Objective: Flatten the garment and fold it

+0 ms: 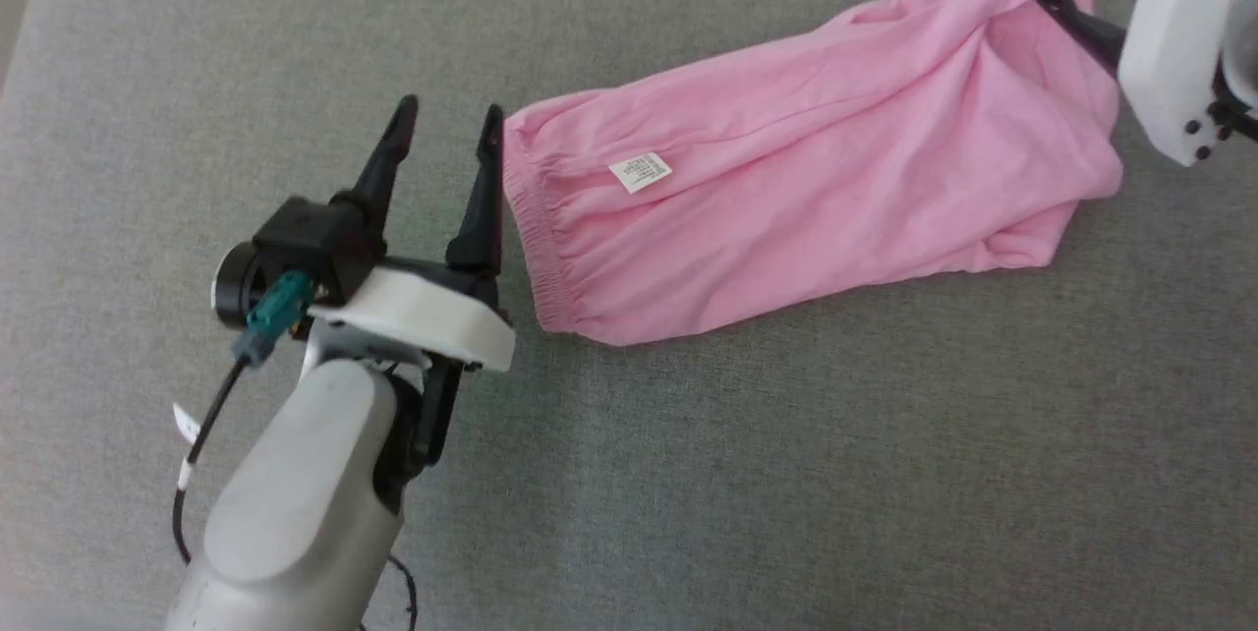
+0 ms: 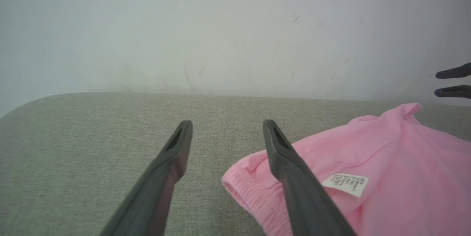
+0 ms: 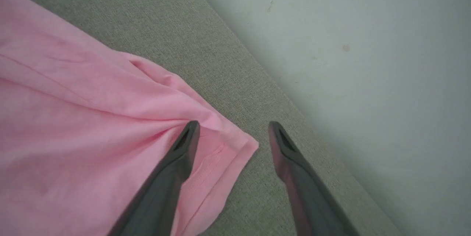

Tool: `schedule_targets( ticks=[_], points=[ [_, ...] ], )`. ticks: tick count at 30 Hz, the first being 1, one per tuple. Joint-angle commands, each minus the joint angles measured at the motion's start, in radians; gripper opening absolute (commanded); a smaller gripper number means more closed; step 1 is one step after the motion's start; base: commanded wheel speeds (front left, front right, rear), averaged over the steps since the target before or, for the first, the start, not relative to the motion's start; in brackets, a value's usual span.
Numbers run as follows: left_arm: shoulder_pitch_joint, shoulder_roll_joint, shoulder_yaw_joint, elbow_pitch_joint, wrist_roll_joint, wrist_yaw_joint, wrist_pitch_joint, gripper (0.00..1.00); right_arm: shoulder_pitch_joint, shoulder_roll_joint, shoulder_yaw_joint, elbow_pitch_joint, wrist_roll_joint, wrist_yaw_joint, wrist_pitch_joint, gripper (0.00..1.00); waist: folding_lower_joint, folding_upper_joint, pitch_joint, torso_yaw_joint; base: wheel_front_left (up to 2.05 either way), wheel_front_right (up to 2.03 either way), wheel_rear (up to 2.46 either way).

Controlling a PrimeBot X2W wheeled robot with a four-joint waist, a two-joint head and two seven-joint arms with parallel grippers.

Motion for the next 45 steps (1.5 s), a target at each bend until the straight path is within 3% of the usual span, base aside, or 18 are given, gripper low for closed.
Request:
schedule_targets(
  ticks=[1,5,9,14,16,22,30,32,33,39,45],
  points=[
    [0.043,0.007,0.022,-0.036,0.050,0.020,-0.005,1.00,-0.015,-0.032,0.005,-0.039,0.033,-0.001,0.021,1.00,0.0001,0.0000,-0.065,-0.017,0.00,0.00,0.00],
    [0.103,0.009,0.053,-0.105,0.127,0.044,-0.005,1.00,-0.001,-0.090,0.010,-0.098,0.102,-0.001,0.093,1.00,0.0001,0.0000,-0.100,-0.022,0.00,0.00,0.00],
    [0.145,-0.003,0.096,-0.166,0.184,0.071,-0.005,1.00,0.032,-0.126,0.011,-0.121,0.210,-0.001,0.233,1.00,0.0001,0.0000,-0.114,-0.020,0.00,0.00,0.00],
    [0.176,-0.030,0.129,-0.207,0.255,0.088,-0.005,1.00,0.065,-0.132,0.004,-0.102,0.319,-0.001,0.400,1.00,0.0001,0.0000,-0.101,0.000,0.00,0.00,0.00],
    [0.180,-0.039,0.133,-0.212,0.264,0.087,-0.005,1.00,0.071,-0.127,0.001,-0.090,0.327,-0.001,0.419,1.00,0.0001,0.0000,-0.096,0.007,0.00,0.00,0.00],
    [0.188,-0.096,0.151,-0.219,0.306,0.062,-0.005,1.00,0.130,-0.048,-0.057,0.036,0.396,-0.001,0.433,1.00,0.0001,0.0000,-0.064,0.056,0.00,0.00,0.00],
    [0.191,-0.148,0.165,-0.174,0.347,0.013,-0.005,1.00,0.248,0.037,-0.043,0.187,0.377,-0.001,0.425,1.00,0.0001,0.0000,-0.058,0.093,0.00,0.00,0.00],
    [0.194,-0.150,0.172,-0.157,0.354,0.002,-0.005,1.00,0.260,0.047,-0.043,0.192,0.371,-0.001,0.403,0.28,0.0001,0.0000,-0.070,0.086,0.00,0.00,0.00],
    [0.195,-0.146,0.176,-0.146,0.358,-0.005,-0.005,1.00,0.261,0.050,-0.050,0.194,0.374,-0.001,0.388,0.00,0.0001,0.0000,-0.078,0.081,0.00,0.00,0.00],
    [0.177,-0.103,0.180,-0.077,0.359,-0.073,0.002,1.00,0.252,0.048,-0.077,0.166,0.372,-0.001,0.296,0.00,0.0001,0.0000,-0.141,0.046,0.00,0.00,0.00],
    [0.106,-0.031,0.136,-0.053,0.334,-0.193,0.167,1.00,0.277,0.033,-0.074,0.100,0.374,-0.001,0.239,0.00,0.0001,0.0000,-0.199,0.021,0.00,0.00,0.00]
  ],
)
